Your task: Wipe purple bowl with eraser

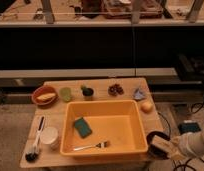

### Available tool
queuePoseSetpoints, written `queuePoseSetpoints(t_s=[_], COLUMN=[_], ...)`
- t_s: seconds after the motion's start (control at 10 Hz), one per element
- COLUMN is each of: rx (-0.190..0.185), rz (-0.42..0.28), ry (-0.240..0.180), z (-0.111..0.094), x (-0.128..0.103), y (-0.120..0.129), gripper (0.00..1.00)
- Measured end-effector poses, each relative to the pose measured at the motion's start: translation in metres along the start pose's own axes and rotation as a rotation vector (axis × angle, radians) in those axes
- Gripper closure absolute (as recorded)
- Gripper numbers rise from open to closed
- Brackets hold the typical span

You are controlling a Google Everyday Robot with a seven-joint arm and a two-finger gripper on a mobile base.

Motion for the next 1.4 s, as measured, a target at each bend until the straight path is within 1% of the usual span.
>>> queuePoseSetpoints(t_s=[0.2,0.4,0.7,0.9,1.1,1.4], rx=[0.010,0.012,0.007,-0.006,-0.014,-0.023], rz=[0.006,0.015,0.022,0.022,0.022,-0.016], ry=[0.000,0.002,0.010,0.020,0.025,0.009], z=[-0.003,-0.002,0.003,0.012,0.017,0.016], x=[0.001,-0.002,-0.007,-0.011,-0.011,-0.024], y=[-0.007,-0.017,-0.034,-0.042,-0.044,-0.037], gripper=[1.00,1.00,1.00,1.00,1.00,1.00])
